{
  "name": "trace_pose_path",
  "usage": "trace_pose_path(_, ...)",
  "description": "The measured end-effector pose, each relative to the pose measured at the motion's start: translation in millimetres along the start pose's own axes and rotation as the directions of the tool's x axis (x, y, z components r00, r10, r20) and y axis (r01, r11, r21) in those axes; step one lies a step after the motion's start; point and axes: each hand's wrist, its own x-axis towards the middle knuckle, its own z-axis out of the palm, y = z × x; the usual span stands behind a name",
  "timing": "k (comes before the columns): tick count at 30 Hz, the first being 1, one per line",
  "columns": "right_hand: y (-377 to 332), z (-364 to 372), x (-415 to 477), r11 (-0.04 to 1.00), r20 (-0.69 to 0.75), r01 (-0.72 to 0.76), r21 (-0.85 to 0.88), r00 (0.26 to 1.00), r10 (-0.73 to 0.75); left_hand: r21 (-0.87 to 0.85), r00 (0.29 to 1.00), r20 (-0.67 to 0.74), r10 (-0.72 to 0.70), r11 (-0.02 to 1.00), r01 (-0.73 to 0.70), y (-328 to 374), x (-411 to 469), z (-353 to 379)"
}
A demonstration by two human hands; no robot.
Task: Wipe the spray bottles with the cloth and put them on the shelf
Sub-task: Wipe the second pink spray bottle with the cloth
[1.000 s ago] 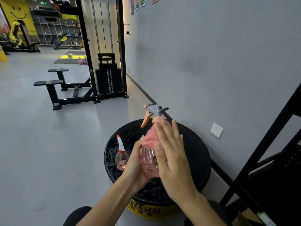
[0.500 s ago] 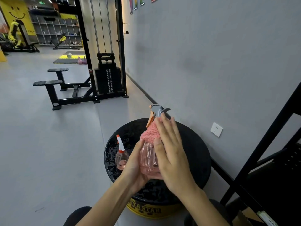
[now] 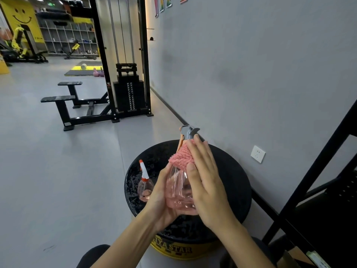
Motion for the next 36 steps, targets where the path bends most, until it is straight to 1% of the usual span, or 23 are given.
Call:
trace_pose_path(4, -6.0, 7.7, -13.3, 0.997, 0.019, 0.057, -0.06, 0.998, -0.056, -0.096, 0.999, -0.02, 0.033, 0.995, -0.035, 7.6, 3.2, -4.3)
trace_pose_path(7, -6.7, 17.9, -31.2, 0.992, 0.012, 0.074, -0.1, 0.997, -0.073, -0.083, 0.997, -0.068, 0.045, 0.995, -0.051, 14.5, 5.1, -8.3)
trace_pose_path(9, -5.7, 19.1, -33.7, 0.993, 0.012, 0.071, -0.097, 0.997, -0.07, -0.062, 0.996, -0.082, 0.039, 0.997, -0.044, 12.4, 5.4, -11.4)
trace_pose_path(12, -3.8, 12.3, -20.3, 0.997, 0.008, 0.051, -0.06, 0.999, -0.051, -0.037, 1.0, 0.002, 0.017, 0.999, -0.017, 7.3, 2.9, -10.5)
trace_pose_path(16, 0.8, -1.5, 6.5, 0.999, -0.011, -0.04, 0.0, 0.999, 0.04, 0.028, 0.999, 0.038, -0.036, 0.999, 0.035, 2.1, 0.2, -3.4)
trace_pose_path(19, 3.0, -0.1, 7.0, 0.999, -0.009, 0.006, -0.033, 1.0, -0.006, 0.008, 0.998, 0.055, -0.015, 1.0, 0.014, -0.2, 2.3, -1.5)
trace_pose_path(22, 6.3, 5.3, -7.7, 0.999, 0.021, 0.037, -0.028, 0.999, -0.037, -0.039, 1.0, 0.016, 0.012, 0.999, -0.011, 0.4, 3.0, -5.5)
trace_pose_path(25, 10.9, 7.8, -22.5, 0.999, 0.014, 0.047, 0.016, 0.999, -0.047, -0.01, 1.0, 0.003, 0.019, 1.0, -0.019, 2.1, 4.2, -12.5)
trace_pose_path(28, 16.4, 11.5, -30.4, 0.996, -0.011, 0.048, 0.082, 0.999, -0.047, 0.012, 0.997, 0.078, 0.0, 1.0, -0.001, 2.4, 4.6, -16.6)
trace_pose_path(31, 24.5, 14.9, -36.5, 0.987, -0.049, 0.034, 0.158, 0.998, -0.026, 0.032, 0.998, 0.066, -0.005, 0.999, 0.003, -2.7, 9.3, -22.1)
trace_pose_path(34, 34.1, 17.1, -42.9, 0.976, -0.084, -0.008, 0.219, 0.996, 0.027, 0.049, 0.999, 0.035, 0.009, 0.999, -0.011, -7.0, 13.8, -26.8)
trace_pose_path(36, 40.9, 18.3, -47.1, 0.949, -0.071, -0.082, 0.304, 0.992, 0.108, 0.065, 1.0, -0.003, 0.0, 0.998, 0.0, -9.1, 16.0, -30.9)
